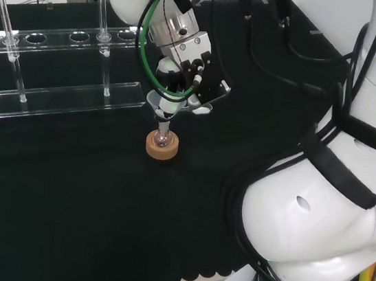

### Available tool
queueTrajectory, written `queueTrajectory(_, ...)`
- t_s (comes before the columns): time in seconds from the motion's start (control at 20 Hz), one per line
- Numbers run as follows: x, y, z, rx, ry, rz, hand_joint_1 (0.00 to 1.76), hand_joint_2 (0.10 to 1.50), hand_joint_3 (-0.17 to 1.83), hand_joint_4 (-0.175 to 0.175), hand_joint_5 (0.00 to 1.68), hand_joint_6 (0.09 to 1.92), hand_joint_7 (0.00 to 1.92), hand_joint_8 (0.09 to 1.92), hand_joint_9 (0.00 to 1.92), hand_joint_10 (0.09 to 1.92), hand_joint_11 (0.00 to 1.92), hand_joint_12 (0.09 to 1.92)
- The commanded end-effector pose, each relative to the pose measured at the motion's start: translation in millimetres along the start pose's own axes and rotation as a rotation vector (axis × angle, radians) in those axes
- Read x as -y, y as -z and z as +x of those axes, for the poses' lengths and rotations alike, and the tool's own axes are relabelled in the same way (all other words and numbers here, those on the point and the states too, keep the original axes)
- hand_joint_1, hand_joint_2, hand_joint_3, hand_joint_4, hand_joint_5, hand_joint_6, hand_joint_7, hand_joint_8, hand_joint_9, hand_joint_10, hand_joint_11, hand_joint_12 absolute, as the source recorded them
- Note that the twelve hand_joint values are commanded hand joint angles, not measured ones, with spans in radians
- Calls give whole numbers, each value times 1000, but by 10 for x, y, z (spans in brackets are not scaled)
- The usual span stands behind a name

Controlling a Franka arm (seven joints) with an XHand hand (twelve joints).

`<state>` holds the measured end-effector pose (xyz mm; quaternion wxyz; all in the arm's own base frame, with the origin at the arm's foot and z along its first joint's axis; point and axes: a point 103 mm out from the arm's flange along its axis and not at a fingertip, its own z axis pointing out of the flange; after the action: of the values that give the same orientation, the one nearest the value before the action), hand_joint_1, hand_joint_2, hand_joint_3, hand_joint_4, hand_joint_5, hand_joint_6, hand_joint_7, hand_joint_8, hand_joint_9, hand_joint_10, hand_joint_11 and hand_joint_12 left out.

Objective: Place the funnel on the round-bottom flask.

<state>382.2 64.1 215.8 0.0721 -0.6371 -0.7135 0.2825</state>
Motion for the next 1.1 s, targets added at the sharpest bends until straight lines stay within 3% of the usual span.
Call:
queueTrajectory(0.05, 139, 70, -86, -9, 1, -77, 680, 575, 571, -95, 204, 87, 35, 733, 445, 721, 221, 1387)
queueTrajectory(0.25, 237, 132, -233, -40, -10, -156, 652, 581, 535, -94, 217, 87, 41, 734, 424, 729, 214, 1395)
queueTrajectory(0.4, 296, 161, -376, -81, -20, -240, 654, 611, 506, -91, 299, 87, 176, 726, 480, 711, 249, 1381)
queueTrajectory(0.8, 262, 160, -757, -153, -44, -272, 688, 642, 509, -87, 379, 87, 298, 714, 563, 669, 307, 1365)
queueTrajectory(1.1, 79, 91, -1066, -183, -59, -260, 702, 646, 517, -84, 401, 87, 321, 718, 585, 663, 320, 1360)
